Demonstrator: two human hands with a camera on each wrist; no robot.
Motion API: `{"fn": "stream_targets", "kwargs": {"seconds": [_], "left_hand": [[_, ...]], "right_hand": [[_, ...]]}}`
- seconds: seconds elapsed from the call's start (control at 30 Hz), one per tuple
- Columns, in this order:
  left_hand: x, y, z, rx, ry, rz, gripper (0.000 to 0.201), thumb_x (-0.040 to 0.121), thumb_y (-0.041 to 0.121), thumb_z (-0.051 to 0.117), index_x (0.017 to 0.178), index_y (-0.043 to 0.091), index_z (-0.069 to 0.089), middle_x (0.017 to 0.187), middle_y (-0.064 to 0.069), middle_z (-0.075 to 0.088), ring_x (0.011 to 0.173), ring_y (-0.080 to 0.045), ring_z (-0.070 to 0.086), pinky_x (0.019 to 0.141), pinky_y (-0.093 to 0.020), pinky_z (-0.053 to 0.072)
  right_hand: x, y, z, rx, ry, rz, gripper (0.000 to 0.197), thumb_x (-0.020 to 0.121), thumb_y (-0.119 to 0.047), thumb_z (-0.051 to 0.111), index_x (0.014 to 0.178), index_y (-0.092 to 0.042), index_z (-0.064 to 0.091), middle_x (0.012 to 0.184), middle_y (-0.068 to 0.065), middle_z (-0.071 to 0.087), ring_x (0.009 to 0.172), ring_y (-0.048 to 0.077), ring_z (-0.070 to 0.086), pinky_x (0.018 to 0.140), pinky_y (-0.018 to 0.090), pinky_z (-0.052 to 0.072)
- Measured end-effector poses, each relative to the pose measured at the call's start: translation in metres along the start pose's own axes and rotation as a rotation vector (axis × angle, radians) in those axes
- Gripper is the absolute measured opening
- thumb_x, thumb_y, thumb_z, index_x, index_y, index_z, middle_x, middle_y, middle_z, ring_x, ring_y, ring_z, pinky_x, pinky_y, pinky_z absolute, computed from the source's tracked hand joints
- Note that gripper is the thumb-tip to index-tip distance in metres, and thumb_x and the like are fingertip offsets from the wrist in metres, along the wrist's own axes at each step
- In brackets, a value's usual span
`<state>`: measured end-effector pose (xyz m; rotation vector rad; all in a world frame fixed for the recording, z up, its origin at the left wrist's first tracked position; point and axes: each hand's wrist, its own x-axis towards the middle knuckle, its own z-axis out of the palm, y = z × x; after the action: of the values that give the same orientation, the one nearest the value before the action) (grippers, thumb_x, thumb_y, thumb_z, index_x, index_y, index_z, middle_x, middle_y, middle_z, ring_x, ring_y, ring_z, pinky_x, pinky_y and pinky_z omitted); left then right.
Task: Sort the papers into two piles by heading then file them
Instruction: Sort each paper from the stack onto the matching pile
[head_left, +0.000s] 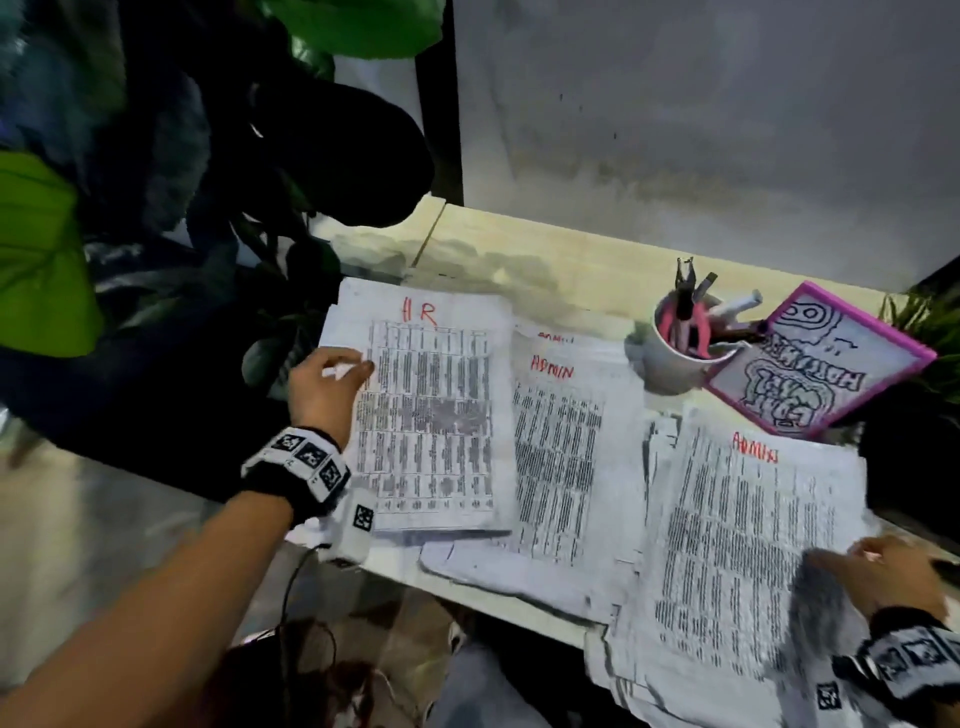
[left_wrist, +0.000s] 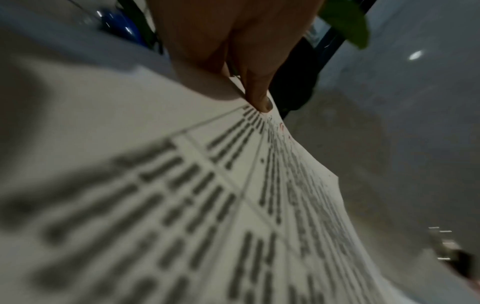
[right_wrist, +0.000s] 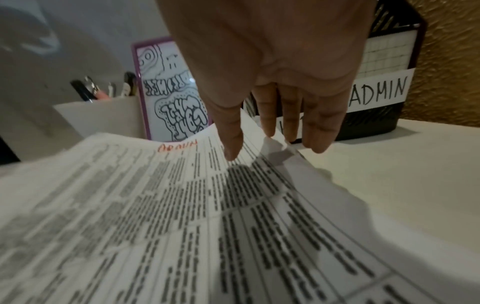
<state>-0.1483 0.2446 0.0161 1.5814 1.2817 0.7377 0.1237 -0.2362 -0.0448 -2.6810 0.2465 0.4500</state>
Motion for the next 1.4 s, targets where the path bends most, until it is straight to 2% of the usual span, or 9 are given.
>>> {"fn": "stream_targets", "kwargs": {"seconds": [0.17,0.33,0.5,0.67,0.83,1.03,1.2,1.3,1.4], "left_hand": [[0.046,-0.042,-0.025,0.283,-0.035,-0.002,0.011,0.083,0.009,0.067,0.094,0.011,0.067,0.097,-0.022,0.066,0.09,-0.041,0.06,0.079,-0.041,0.05],[0.059,-0.049,-0.013,0.159,-0.102,-0.221,0.026,0.089,0.007,0.058,0.113,-0.003,0.058,0.08,-0.013,0.062,0.078,-0.028,0.06,0.072,-0.031,0.048],[0.057,-0.048,0.006,0.373,-0.168,-0.173,0.027,0.089,0.005,0.057,0.115,-0.002,0.059,0.105,-0.02,0.063,0.093,-0.034,0.061,0.079,-0.036,0.049],[0.038,-0.031,0.044,0.45,-0.062,0.103,0.021,0.086,0.012,0.06,0.107,0.007,0.061,0.137,-0.02,0.042,0.123,-0.036,0.047,0.1,-0.046,0.042],[-0.039,0.021,0.122,0.237,-0.309,0.404,0.018,0.089,0.007,0.057,0.107,0.008,0.06,0.13,-0.01,0.048,0.121,-0.022,0.047,0.1,-0.029,0.038],[-0.135,0.048,0.21,0.063,-0.618,0.304,0.018,0.088,0.001,0.052,0.1,0.007,0.064,0.105,-0.012,0.065,0.091,-0.024,0.064,0.081,-0.043,0.055],[-0.18,0.035,0.248,0.283,-0.749,0.211,0.025,0.095,0.006,0.046,0.113,0.005,0.064,0.114,-0.014,0.066,0.106,-0.029,0.061,0.091,-0.03,0.047],[-0.196,0.03,0.26,0.403,-0.706,0.163,0.031,0.095,0.002,0.04,0.12,0.003,0.059,0.123,-0.014,0.061,0.114,-0.028,0.056,0.091,-0.029,0.041],[-0.201,0.028,0.268,0.444,-0.629,0.112,0.032,0.093,-0.002,0.04,0.119,0.001,0.057,0.124,-0.015,0.058,0.113,-0.028,0.054,0.086,-0.027,0.04]], "right_hand": [[0.0,-0.002,0.008,-0.152,0.053,0.022,0.05,0.069,-0.037,0.082,0.056,0.003,0.055,0.059,0.011,0.056,0.058,0.023,0.055,0.059,0.035,0.05],[-0.006,0.0,0.02,-0.175,0.06,0.073,0.05,0.069,-0.036,0.081,0.056,0.005,0.057,0.064,0.017,0.061,0.069,0.032,0.059,0.063,0.036,0.05],[-0.011,0.0,0.024,-0.049,0.163,0.131,0.06,0.063,-0.026,0.086,0.11,0.002,0.06,0.112,0.027,0.06,0.1,0.042,0.058,0.087,0.051,0.049],[-0.016,-0.005,0.012,0.187,0.277,0.062,0.019,0.072,-0.009,0.078,0.081,-0.001,0.063,0.078,0.019,0.062,0.077,0.034,0.059,0.072,0.036,0.044],[-0.014,0.002,0.0,0.236,0.265,-0.067,0.013,0.074,-0.008,0.077,0.08,0.003,0.072,0.067,0.015,0.065,0.068,0.026,0.061,0.059,0.023,0.042],[-0.021,0.008,-0.021,0.275,0.203,-0.259,0.017,0.081,0.003,0.067,0.097,0.006,0.071,0.085,0.02,0.071,0.074,0.021,0.06,0.069,0.022,0.04],[-0.013,0.03,-0.022,0.518,0.111,-0.273,0.024,0.085,0.005,0.062,0.107,-0.003,0.07,0.079,0.0,0.068,0.071,-0.002,0.061,0.063,-0.003,0.039],[-0.007,0.045,-0.025,0.739,0.055,-0.211,0.026,0.083,0.011,0.059,0.105,0.001,0.069,0.07,-0.02,0.07,0.077,0.013,0.062,0.074,0.016,0.048],[-0.009,0.057,-0.031,0.912,0.003,-0.21,0.029,0.075,0.019,0.058,0.076,-0.005,0.073,0.076,0.0,0.074,0.082,0.025,0.066,0.08,0.033,0.053]]}}
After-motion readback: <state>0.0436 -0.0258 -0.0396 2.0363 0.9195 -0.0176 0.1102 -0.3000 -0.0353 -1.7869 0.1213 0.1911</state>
